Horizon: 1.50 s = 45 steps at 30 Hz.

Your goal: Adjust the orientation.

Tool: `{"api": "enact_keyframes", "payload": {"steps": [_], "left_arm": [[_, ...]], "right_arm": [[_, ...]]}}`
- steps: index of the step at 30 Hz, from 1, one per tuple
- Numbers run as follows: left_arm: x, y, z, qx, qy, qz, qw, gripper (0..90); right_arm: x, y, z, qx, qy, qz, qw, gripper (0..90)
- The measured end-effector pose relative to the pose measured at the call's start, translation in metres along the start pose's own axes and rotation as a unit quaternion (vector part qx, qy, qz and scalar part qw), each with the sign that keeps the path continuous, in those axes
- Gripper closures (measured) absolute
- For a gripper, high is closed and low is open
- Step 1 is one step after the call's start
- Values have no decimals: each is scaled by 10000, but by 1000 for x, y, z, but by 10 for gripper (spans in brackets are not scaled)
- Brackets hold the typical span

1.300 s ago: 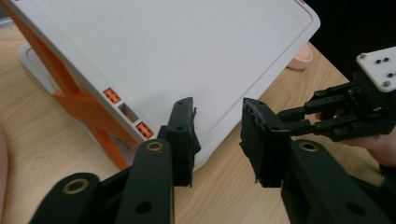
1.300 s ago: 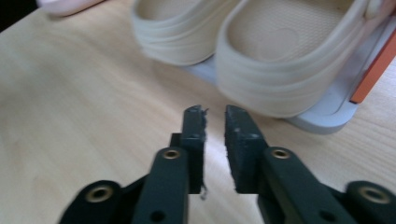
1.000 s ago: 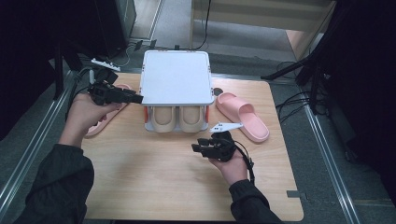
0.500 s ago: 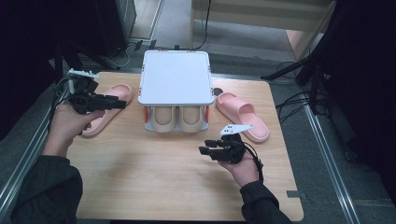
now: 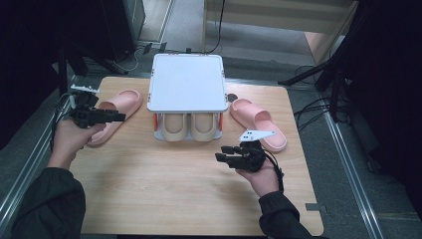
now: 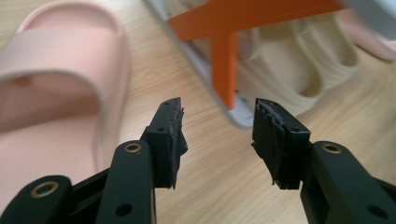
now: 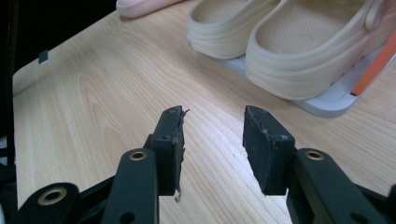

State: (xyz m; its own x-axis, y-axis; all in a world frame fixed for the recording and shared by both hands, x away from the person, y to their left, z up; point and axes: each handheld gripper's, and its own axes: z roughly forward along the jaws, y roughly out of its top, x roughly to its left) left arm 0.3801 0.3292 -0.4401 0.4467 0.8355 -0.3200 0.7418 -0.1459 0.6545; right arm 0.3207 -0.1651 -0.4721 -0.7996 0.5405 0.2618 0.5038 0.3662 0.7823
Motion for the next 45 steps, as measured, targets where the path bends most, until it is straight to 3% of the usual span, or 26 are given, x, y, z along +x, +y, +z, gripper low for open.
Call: {"api": "enact_keyframes", "payload": {"steps": [3, 9, 17, 20, 25, 33, 38, 41, 45], "left_arm": [[16, -2, 6, -21, 45, -242, 9997, 531], [40, -6, 18, 32, 267, -482, 9985, 547], [58, -4, 36, 77, 344, -613, 9975, 554], [63, -4, 41, -29, 317, -684, 9972, 576], [65, -3, 49, -27, 270, -702, 9972, 647], [61, 1, 60, 181, 587, -494, 9969, 749], [59, 3, 59, 241, 669, -408, 9966, 798], [56, 7, 55, 265, 779, -269, 9962, 831], [55, 11, 46, 76, 716, -392, 9966, 851]], "right_arm": [[1, -2, 0, 62, -24, -21, 10000, 589], [4, -6, -3, 55, -60, -27, 10000, 589], [2, -14, -12, 25, -198, 85, 9998, 588], [2, -17, -16, 27, -249, 123, 9996, 588], [1, -22, -21, 11, -339, 181, 9993, 587], [1, -27, -23, 36, -411, 237, 9989, 587], [0, -28, -21, 85, -408, 251, 9988, 588], [-1, -28, -20, 70, -311, 392, 9987, 588], [-1, -28, -19, 74, -319, 384, 9987, 585]]}}
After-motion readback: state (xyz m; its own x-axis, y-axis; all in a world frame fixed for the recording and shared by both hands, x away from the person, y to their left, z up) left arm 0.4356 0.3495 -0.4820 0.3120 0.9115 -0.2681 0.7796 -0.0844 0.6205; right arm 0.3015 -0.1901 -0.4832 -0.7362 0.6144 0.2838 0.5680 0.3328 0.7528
